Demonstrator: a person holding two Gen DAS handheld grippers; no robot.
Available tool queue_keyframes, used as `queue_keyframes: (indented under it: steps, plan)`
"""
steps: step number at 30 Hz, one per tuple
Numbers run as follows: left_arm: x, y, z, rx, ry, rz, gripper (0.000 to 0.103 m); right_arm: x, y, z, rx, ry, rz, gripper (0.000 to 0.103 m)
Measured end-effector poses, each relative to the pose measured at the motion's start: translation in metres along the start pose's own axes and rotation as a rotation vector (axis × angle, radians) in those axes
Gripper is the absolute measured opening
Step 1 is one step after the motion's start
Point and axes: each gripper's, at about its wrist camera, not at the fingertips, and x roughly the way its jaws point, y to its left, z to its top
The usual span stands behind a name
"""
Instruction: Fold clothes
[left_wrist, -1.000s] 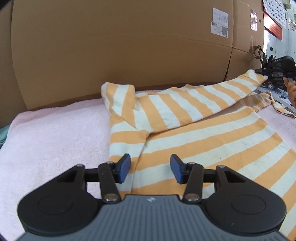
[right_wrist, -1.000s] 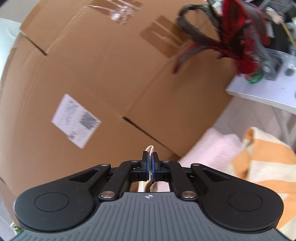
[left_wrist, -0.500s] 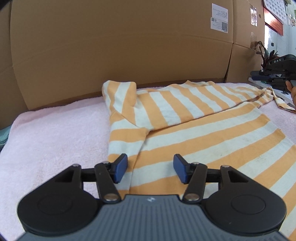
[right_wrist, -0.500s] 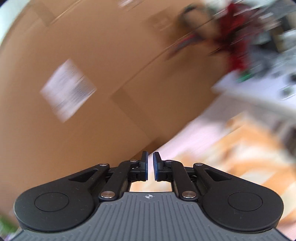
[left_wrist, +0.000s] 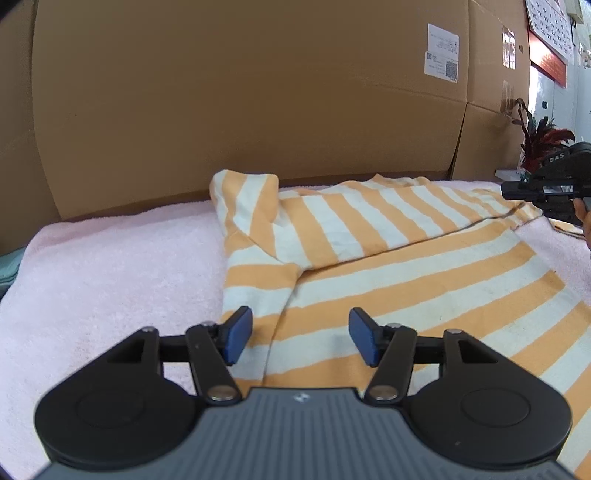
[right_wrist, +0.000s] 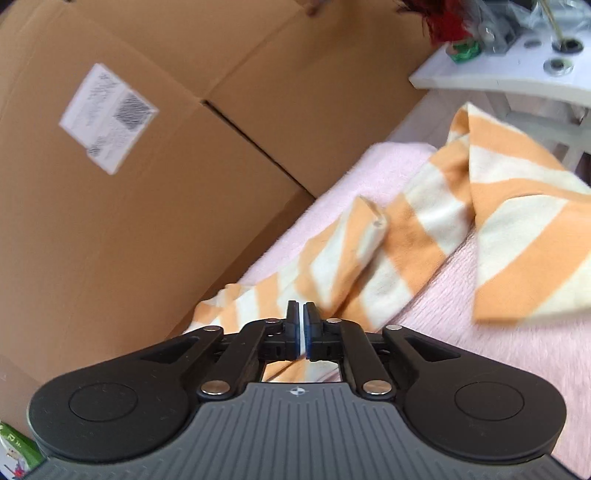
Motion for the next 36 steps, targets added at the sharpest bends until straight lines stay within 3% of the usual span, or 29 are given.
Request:
queue_keyframes:
  steps: [3, 7, 10, 14, 18, 21, 27, 36]
  plan:
    - [-0.018, 0.007, -0.002, -0.035, -0.069, 0.03, 0.06, -0.013, 0.037, -0.03, -0.059, 0.067, 0.191, 0.01]
    - [-0.052, 0.021, -0.017, -0.04, -0.062, 0.036, 0.059, -0.014, 0.086, -0.08, -0.21, 0.194, 0.289, 0.013]
    - [-0.083, 0.033, -0.038, -0.074, -0.032, 0.031, 0.053, -0.009, 0.11, -0.114, -0.341, 0.283, 0.294, 0.015]
    - [-0.125, 0.049, -0.067, -0.123, 0.009, 0.024, 0.047, 0.005, 0.127, -0.146, -0.475, 0.333, 0.283, 0.018]
    - [-0.155, 0.049, -0.092, -0.181, 0.043, -0.029, 0.046, 0.017, 0.122, -0.151, -0.448, 0.354, 0.283, 0.021]
    - [-0.166, 0.044, -0.103, -0.229, 0.061, -0.092, 0.046, 0.008, 0.115, -0.151, -0.446, 0.316, 0.259, 0.032]
    - [-0.174, 0.039, -0.116, -0.264, 0.045, -0.125, 0.047, -0.009, 0.119, -0.155, -0.508, 0.249, 0.253, 0.028]
    - [-0.184, 0.051, -0.135, -0.308, 0.056, -0.134, 0.046, -0.004, 0.117, -0.154, -0.487, 0.272, 0.235, 0.027]
